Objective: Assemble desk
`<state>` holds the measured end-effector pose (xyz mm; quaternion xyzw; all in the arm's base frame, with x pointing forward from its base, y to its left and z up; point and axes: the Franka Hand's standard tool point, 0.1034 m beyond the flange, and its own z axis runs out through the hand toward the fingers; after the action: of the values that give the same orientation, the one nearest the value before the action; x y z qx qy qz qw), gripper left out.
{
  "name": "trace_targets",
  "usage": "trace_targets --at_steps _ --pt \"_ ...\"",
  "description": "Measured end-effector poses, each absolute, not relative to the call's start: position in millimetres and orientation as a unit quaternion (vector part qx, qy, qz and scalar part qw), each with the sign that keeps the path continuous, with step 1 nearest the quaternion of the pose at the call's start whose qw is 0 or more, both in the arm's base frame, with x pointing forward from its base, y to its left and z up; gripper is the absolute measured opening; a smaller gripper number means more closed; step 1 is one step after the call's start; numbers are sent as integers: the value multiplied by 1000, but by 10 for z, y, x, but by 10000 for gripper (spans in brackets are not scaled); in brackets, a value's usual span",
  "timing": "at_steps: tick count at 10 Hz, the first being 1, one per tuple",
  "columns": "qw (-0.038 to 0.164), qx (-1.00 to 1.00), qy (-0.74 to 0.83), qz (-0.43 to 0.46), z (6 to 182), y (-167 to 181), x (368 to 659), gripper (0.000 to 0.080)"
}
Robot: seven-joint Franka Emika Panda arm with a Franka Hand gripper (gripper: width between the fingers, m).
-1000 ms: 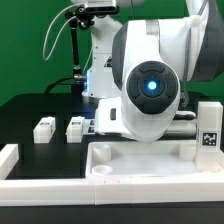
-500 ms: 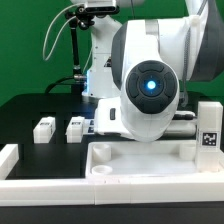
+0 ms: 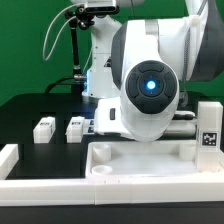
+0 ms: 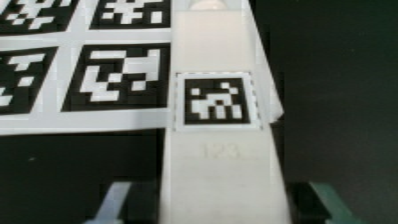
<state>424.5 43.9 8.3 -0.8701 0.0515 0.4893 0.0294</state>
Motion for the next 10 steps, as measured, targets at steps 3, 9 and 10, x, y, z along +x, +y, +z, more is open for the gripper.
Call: trace_targets --at_steps 3,9,10 --pt "48 -868 62 491 761 274 4751 289" --pt "54 -918 67 387 897 158 5056 290" --pt "76 -928 82 356 1054 113 5223 290"
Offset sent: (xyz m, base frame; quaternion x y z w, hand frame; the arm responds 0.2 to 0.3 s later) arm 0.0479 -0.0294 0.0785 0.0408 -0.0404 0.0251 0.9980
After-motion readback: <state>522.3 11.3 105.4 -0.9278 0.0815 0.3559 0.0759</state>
